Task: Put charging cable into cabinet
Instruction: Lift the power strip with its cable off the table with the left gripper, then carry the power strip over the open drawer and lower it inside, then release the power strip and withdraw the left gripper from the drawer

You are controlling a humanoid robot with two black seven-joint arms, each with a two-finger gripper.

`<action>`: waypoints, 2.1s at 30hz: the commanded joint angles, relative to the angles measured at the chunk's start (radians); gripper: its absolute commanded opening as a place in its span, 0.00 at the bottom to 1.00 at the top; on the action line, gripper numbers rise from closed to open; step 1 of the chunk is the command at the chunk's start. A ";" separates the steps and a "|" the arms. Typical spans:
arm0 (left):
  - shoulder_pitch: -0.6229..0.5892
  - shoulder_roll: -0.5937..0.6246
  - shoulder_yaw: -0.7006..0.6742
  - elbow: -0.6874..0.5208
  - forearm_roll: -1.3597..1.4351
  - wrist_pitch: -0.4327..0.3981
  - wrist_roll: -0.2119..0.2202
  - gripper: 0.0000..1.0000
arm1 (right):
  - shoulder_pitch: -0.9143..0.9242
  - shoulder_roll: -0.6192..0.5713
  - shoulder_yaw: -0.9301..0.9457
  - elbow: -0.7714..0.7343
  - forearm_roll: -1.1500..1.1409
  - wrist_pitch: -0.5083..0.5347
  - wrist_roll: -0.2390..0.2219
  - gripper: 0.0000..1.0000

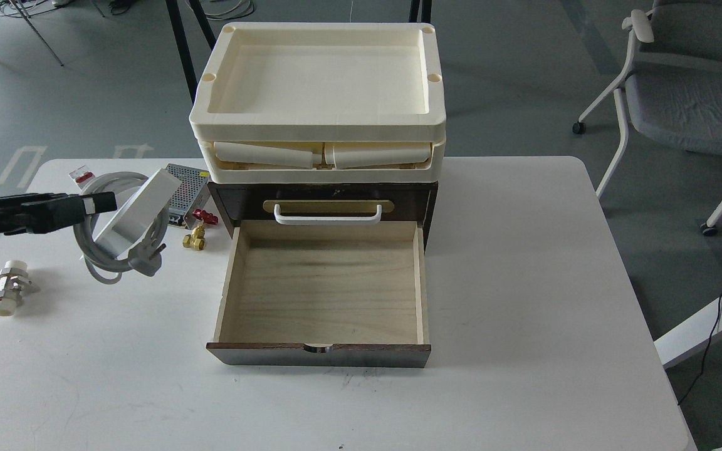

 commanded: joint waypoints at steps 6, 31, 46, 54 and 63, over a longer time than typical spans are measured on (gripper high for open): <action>0.075 -0.302 -0.002 0.055 -0.023 0.063 0.000 0.00 | 0.000 0.000 0.000 -0.022 0.001 0.000 0.000 1.00; 0.248 -0.678 -0.005 0.443 -0.028 0.068 0.000 0.06 | -0.001 0.017 0.000 -0.044 0.001 0.000 0.000 1.00; 0.246 -0.747 -0.012 0.510 -0.106 0.065 0.000 0.51 | -0.015 0.017 0.000 -0.045 0.001 0.000 0.000 1.00; 0.250 -0.718 -0.013 0.500 -0.129 0.051 0.000 0.76 | -0.017 0.017 0.000 -0.044 0.001 0.000 0.000 1.00; 0.263 -0.470 -0.015 0.512 -0.336 -0.180 0.000 0.84 | -0.015 0.012 -0.031 0.034 -0.012 0.000 -0.006 1.00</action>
